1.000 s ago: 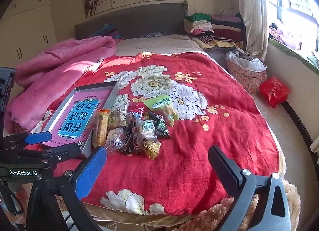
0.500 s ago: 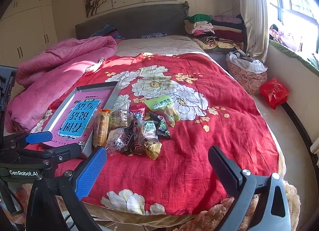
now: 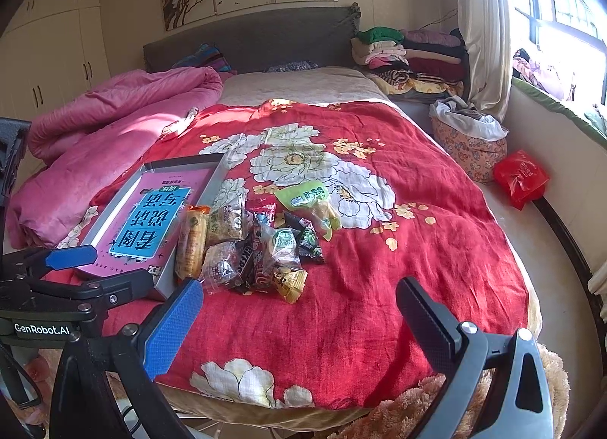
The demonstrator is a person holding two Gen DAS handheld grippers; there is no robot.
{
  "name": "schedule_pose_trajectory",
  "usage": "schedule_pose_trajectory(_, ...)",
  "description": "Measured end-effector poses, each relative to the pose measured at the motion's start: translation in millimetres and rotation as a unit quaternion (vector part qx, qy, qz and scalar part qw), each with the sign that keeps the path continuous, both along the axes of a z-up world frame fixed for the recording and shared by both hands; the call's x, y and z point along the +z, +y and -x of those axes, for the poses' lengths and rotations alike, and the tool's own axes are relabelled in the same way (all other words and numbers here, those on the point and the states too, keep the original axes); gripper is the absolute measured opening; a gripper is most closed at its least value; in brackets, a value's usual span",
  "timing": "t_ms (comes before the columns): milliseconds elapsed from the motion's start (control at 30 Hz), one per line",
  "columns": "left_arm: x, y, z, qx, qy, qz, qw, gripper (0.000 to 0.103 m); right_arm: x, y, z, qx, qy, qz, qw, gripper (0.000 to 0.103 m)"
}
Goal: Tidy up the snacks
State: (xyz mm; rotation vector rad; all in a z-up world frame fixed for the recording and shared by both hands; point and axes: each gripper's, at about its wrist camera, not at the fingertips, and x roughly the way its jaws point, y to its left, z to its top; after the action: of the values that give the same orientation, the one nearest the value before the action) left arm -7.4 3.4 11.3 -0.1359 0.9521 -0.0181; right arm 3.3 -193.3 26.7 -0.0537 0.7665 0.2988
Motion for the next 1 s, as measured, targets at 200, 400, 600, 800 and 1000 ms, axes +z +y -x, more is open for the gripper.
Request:
schedule_pose_trajectory(200, 1, -2, 0, -0.002, -0.001, 0.0, 1.0, 0.102, 0, -1, 0, -0.005, -0.002, 0.0, 1.0, 0.103)
schedule_pose_trajectory(400, 1, -2, -1, -0.003, -0.002, 0.0, 1.0, 0.102, -1, -1, -1, -0.007, -0.002, 0.0, 1.0, 0.103)
schedule_pose_trajectory(600, 1, -2, -2, -0.003, 0.0, 0.003, 1.0, 0.102, -1, -2, -1, -0.007, -0.003, 0.0, 1.0, 0.103)
schedule_pose_trajectory(800, -2, 1, -4, -0.004, 0.0, 0.006, 1.0, 0.102, -3, -1, -4, -0.008, 0.001, -0.003, 1.0, 0.103)
schedule_pose_trajectory(1000, -2, 14, -9, 0.005, -0.004, 0.015, 0.9999, 0.102, -8, 0, -8, -0.005, 0.007, -0.005, 1.0, 0.103)
